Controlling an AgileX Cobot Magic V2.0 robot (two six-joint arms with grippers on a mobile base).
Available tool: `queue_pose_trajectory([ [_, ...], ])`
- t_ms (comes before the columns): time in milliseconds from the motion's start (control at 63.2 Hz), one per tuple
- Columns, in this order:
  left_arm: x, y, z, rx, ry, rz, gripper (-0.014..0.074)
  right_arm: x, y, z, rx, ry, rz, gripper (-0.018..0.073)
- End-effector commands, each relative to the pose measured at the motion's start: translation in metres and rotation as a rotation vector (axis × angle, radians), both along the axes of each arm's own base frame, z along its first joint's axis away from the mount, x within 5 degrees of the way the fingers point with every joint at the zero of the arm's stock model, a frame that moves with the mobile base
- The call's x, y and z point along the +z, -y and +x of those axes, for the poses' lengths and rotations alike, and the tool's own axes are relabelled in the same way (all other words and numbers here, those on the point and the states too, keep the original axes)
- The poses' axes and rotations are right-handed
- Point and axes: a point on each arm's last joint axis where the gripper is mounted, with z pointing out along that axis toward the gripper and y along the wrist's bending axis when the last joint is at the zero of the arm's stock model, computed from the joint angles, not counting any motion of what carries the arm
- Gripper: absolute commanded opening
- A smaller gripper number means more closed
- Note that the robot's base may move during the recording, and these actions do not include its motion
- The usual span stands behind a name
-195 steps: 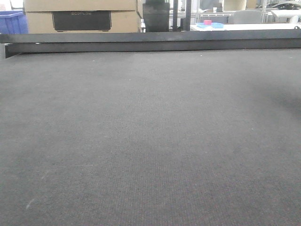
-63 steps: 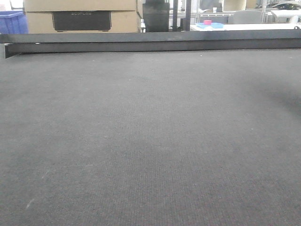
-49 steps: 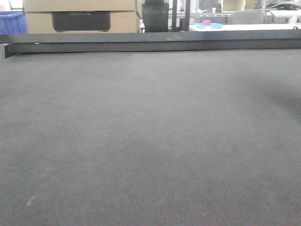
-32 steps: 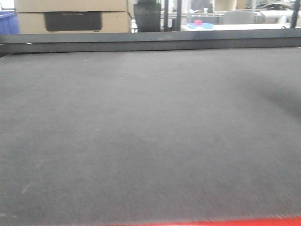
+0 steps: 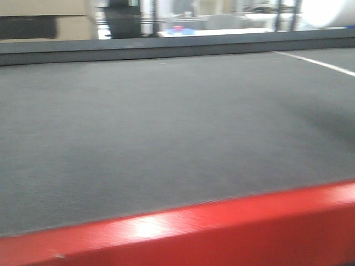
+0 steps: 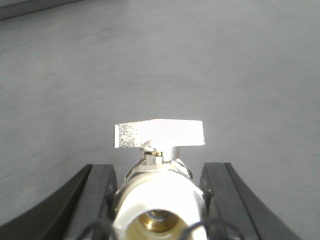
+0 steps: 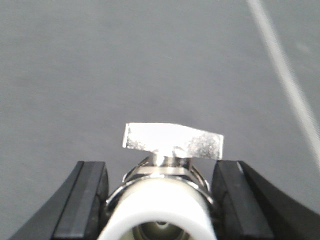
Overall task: Place valve from conveyor to right shelf box
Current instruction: 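Drive the base away from the conveyor holding both valves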
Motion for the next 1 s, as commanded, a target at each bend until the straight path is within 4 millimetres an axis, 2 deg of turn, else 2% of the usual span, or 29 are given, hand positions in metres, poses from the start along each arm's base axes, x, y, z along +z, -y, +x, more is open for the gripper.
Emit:
queue_pose_trajectory([
  [0,0.0121,0.0010,-0.0042,0.000,0.080,-0.014,-0.0111,0.0170,0.0020,-0.0053,-0.007,0.110,-0.002,-0.0154],
  [980,0.0121,0.0007,-0.0043,0.002,0.080,-0.010,-0.0111,0.0170,0.0020,-0.0053,-0.007,0.110,-0.002,-0.0154],
])
